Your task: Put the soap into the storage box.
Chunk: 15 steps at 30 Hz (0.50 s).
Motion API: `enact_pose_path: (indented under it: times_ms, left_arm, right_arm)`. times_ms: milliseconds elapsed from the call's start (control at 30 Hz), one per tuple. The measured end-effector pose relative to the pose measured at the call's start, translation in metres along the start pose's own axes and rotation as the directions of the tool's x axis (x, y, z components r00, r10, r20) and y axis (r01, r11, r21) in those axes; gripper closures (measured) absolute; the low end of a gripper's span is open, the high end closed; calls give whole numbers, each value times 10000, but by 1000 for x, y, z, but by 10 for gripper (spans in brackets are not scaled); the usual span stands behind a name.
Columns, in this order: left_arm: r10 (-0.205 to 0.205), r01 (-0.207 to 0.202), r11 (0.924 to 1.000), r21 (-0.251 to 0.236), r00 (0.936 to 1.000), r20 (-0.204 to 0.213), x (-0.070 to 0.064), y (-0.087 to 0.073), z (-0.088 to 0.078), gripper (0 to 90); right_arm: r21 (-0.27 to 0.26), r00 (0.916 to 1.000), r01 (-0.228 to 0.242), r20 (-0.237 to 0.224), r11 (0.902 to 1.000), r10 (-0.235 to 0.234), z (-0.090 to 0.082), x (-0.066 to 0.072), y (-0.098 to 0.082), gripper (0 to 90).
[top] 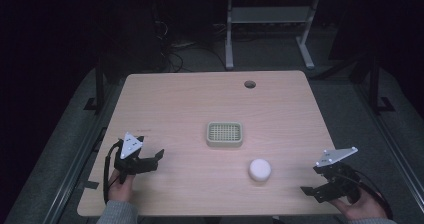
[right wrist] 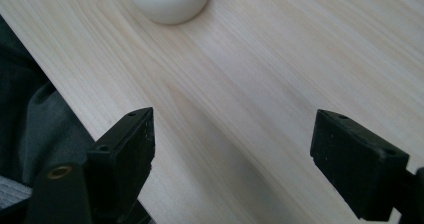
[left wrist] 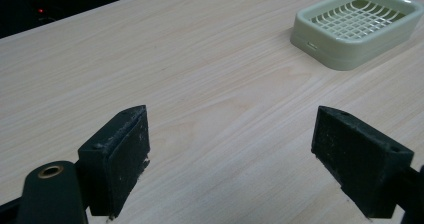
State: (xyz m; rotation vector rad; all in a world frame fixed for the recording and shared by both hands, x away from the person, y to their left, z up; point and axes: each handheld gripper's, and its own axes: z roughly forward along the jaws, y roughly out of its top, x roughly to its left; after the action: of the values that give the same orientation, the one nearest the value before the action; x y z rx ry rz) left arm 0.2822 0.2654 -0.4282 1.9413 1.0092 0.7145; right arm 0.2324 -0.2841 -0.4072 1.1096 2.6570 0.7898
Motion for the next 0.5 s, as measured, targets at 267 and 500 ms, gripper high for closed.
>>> enact_pose_path:
  times_ms: [267, 500]
  left_arm:
    - [-33, 33, 10000, -33, 10000, -38, 0, 0, 0, 152]
    - [0, 0, 10000, -60, 10000, -26, 0, 0, 0, 152]
  right_arm:
    - [153, 9996, 288, -85, 9995, -287, -1, 4, 15, 161]
    - [293, 9984, 513, -239, 9983, -506, 1, 6, 30, 155]
